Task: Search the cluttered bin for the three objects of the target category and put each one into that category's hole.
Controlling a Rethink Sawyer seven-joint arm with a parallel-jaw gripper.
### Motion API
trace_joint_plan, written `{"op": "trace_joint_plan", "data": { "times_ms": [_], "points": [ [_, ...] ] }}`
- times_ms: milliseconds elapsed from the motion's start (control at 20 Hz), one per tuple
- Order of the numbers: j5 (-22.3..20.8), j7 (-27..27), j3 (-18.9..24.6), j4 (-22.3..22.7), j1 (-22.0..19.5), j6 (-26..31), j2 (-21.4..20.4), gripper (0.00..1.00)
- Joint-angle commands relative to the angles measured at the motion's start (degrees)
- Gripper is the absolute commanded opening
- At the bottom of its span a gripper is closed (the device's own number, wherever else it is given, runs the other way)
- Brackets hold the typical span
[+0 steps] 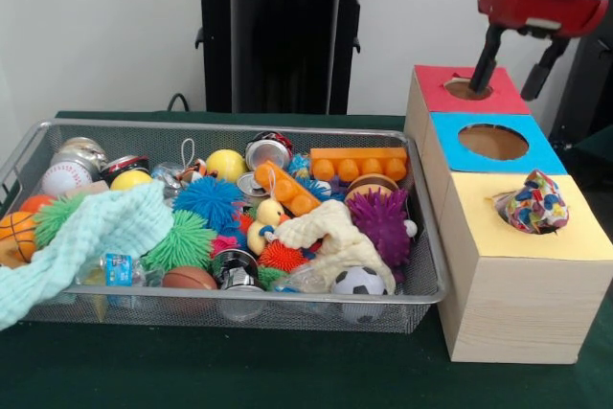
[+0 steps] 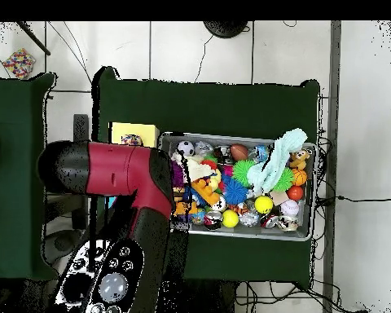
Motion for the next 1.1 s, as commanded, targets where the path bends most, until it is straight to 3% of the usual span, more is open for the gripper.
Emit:
{"op": "trace_joint_plan", "data": {
  "times_ms": [50, 400, 950, 1100],
  "points": [
    [3.21, 10.98, 6.99, 8.06, -2.56, -1.52, -2.89, 0.0],
    [3.25, 8.36, 8.63, 7.46, -3.97, -1.94, -2.62, 0.0],
    [5.35, 7.21, 16.8, 10.62, -8.16, -15.38, -1.18, 0.0],
    [5.29, 7.45, 18.46, 9.3, -8.69, -16.39, -0.14, 0.0]
  ]
}}
